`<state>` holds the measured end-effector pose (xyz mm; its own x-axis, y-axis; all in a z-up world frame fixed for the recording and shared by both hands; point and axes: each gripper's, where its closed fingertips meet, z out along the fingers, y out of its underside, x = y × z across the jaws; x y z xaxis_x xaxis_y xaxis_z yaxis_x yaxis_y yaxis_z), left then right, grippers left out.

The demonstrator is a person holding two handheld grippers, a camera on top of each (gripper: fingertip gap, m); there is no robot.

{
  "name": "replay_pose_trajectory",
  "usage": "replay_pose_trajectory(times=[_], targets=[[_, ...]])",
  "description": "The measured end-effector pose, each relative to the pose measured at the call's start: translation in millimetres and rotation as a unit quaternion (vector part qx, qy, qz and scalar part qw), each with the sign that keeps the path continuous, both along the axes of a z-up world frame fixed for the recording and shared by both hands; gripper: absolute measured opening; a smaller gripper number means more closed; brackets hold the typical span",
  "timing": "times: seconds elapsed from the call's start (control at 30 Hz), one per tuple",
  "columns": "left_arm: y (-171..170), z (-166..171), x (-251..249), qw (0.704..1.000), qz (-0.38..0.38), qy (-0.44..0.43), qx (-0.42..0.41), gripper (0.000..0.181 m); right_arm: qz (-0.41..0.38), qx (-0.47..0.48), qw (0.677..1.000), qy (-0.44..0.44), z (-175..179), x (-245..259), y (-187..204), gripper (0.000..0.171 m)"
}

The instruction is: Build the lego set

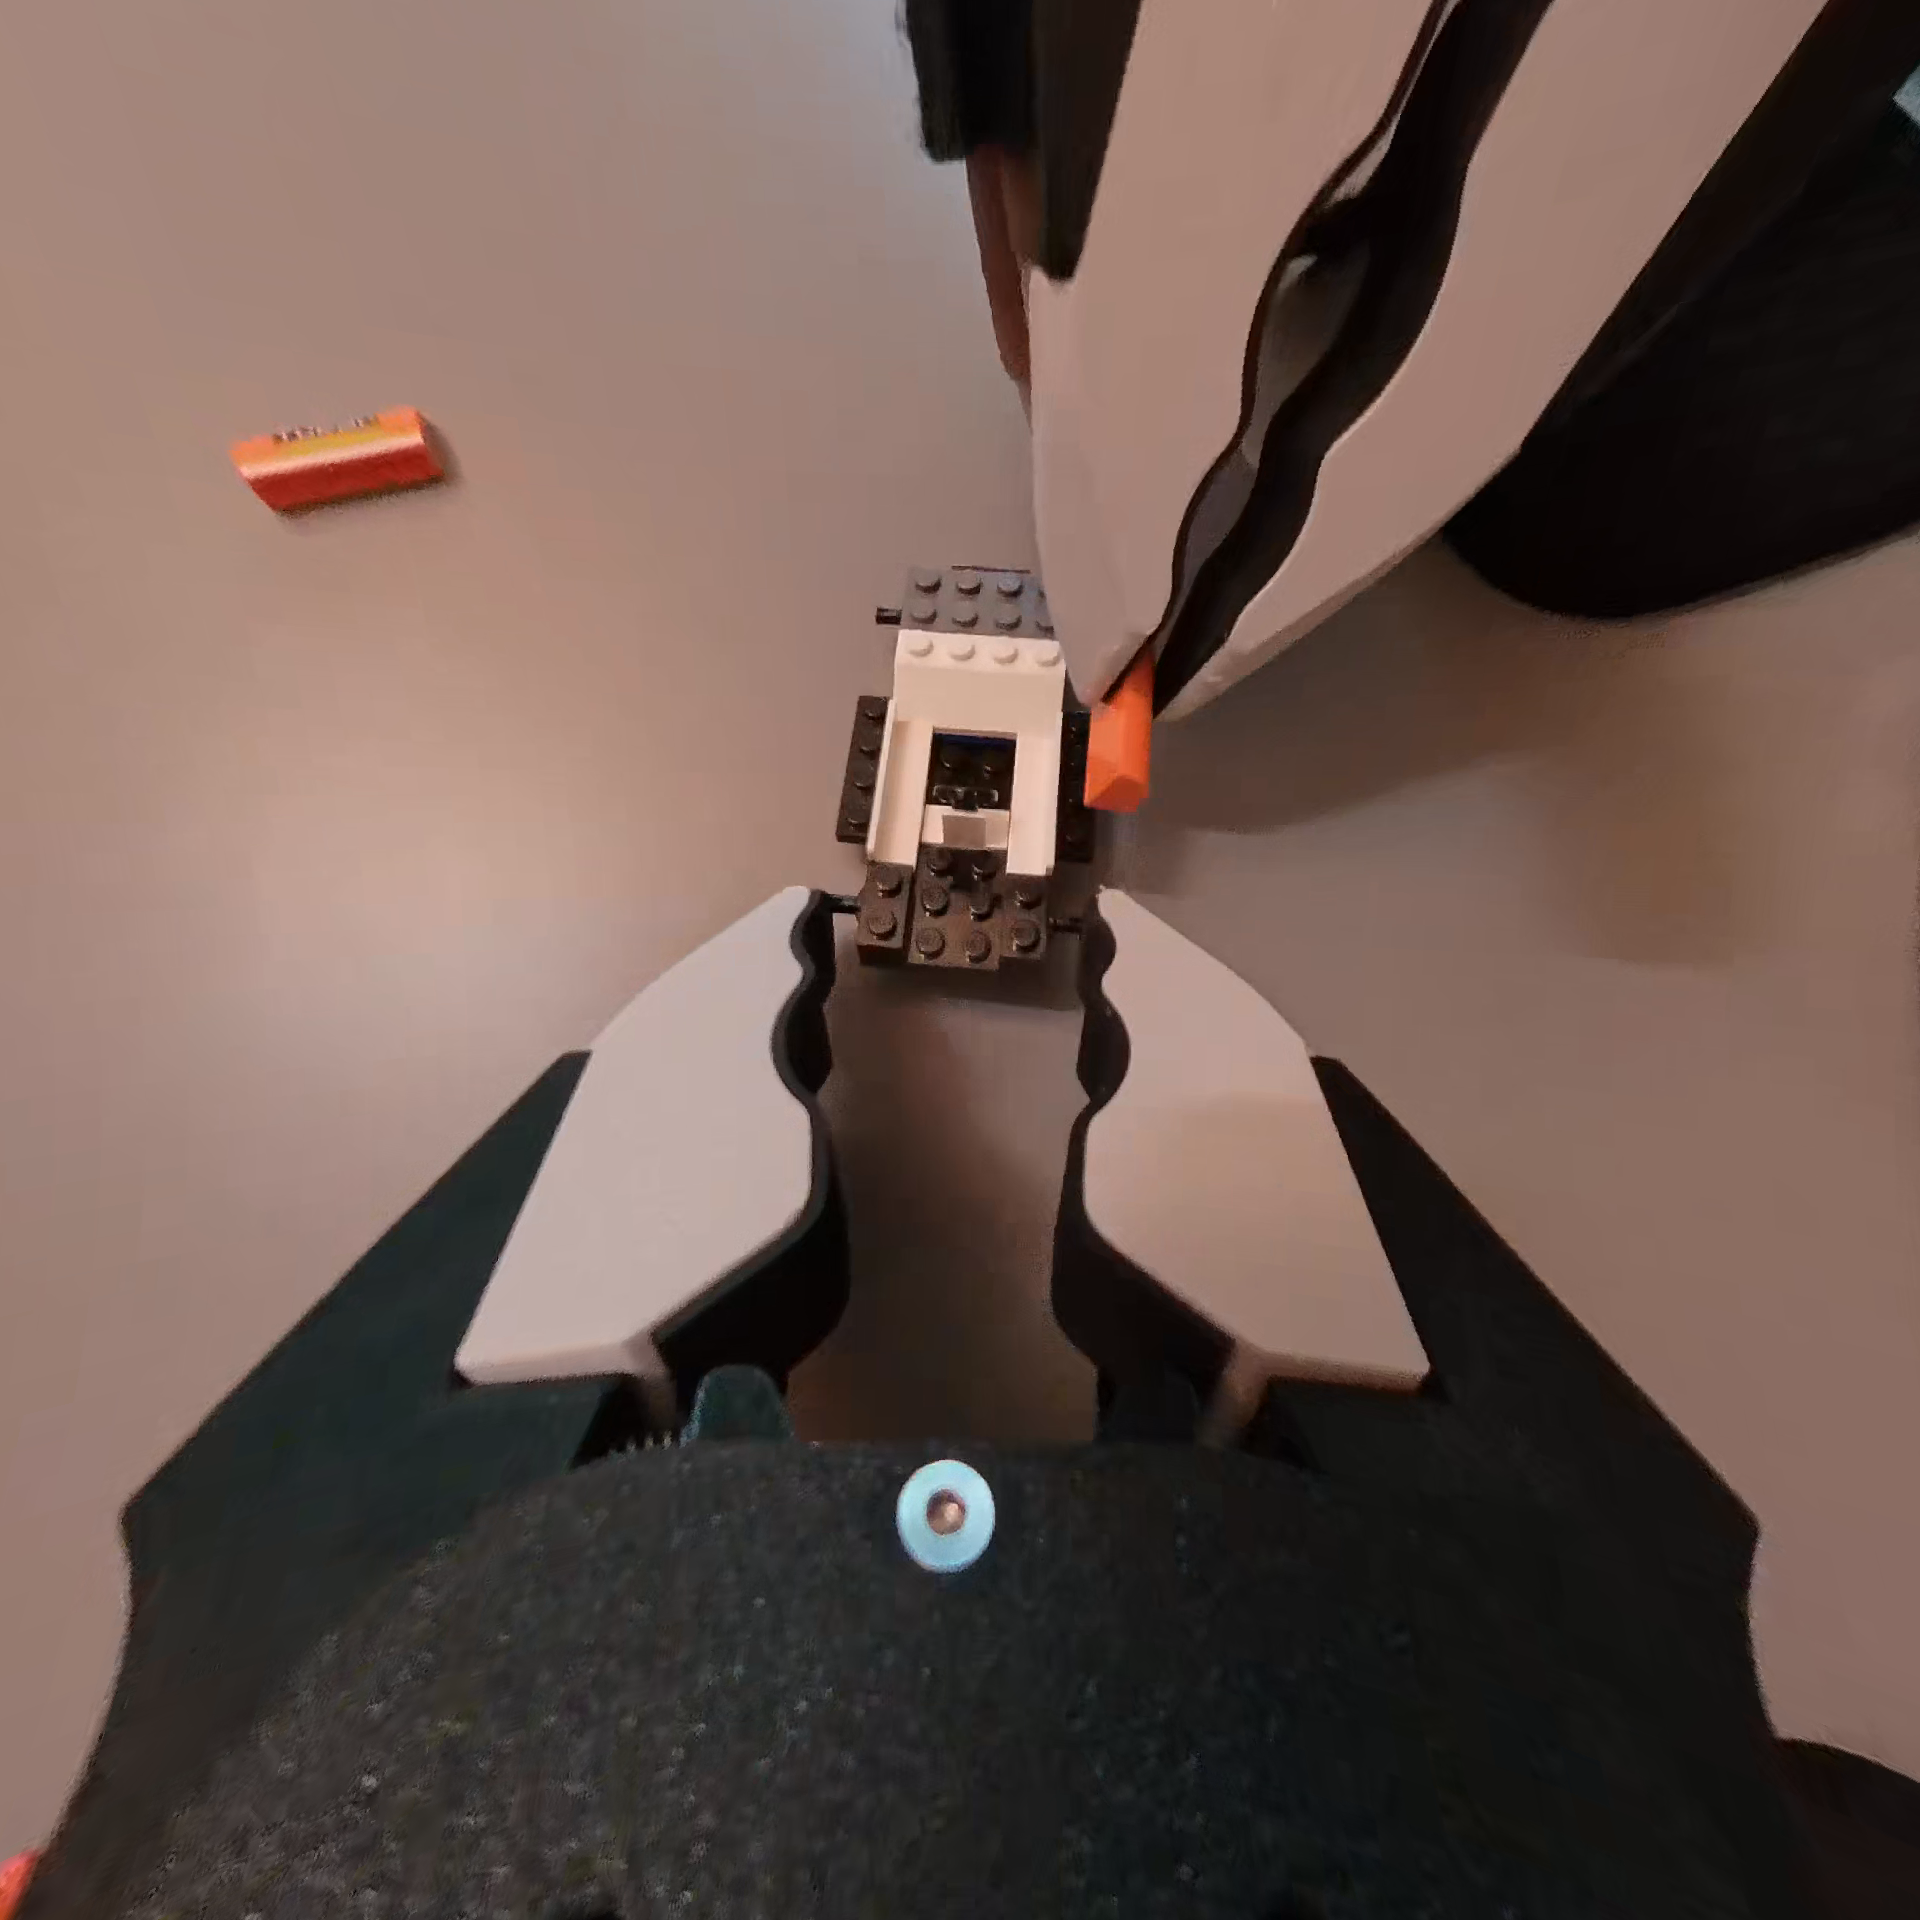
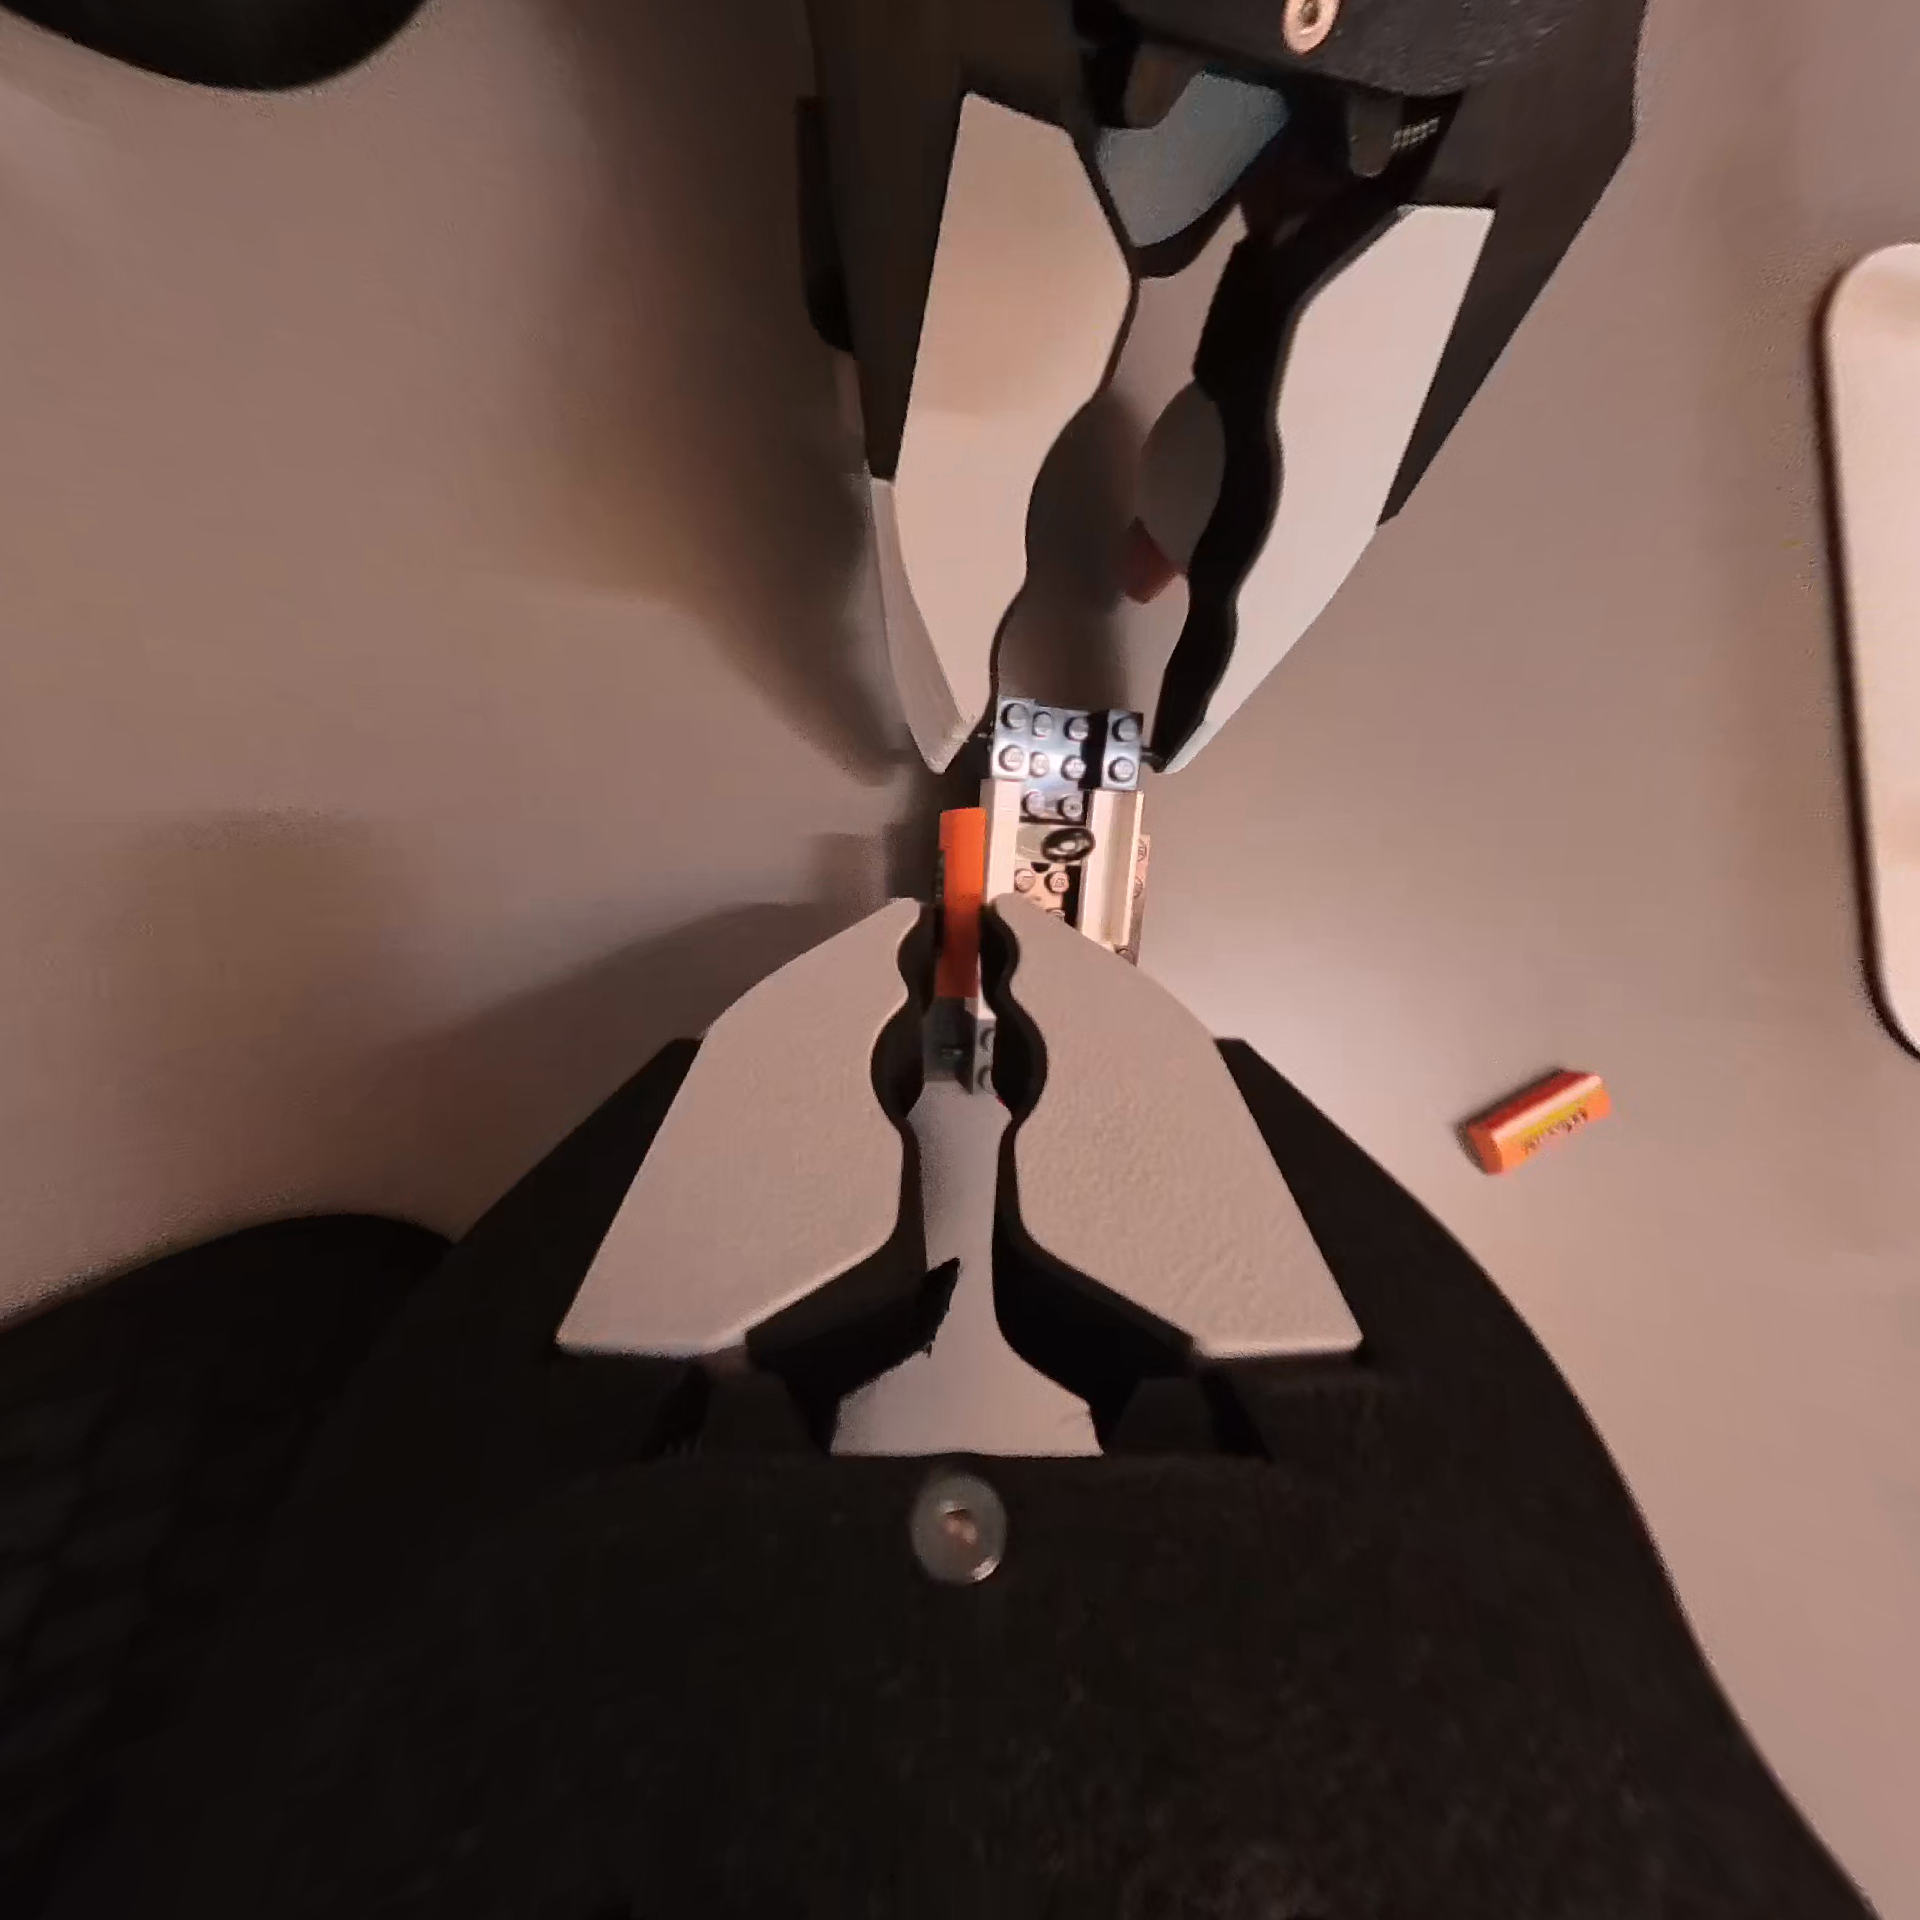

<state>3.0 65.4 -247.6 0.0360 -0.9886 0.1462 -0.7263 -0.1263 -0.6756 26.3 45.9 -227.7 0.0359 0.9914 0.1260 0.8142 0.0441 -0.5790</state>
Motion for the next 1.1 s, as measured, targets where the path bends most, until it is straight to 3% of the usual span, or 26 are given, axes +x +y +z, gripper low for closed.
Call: replay_pose_trajectory(times=[0.2, 0.87, 1.1], targets=[[-6, -5, -5, 1.0, -0.001, -0.006, -0.012, 0.045, 0.006, -0.005, 1.0, -0.024, -14, -7, -4, 0.008], [-4, -3, -3, 0.999, 0.016, -0.016, -0.035, 0.045, -0.018, 0.011, 1.0, -0.022, -14, -5, -1, 0.014], [-2, 0, -3, 0.997, 0.032, -0.03, -0.062, 0.045, -0.043, 0.052, 0.998, 0.01, 2, 1, 3, 0.027]])
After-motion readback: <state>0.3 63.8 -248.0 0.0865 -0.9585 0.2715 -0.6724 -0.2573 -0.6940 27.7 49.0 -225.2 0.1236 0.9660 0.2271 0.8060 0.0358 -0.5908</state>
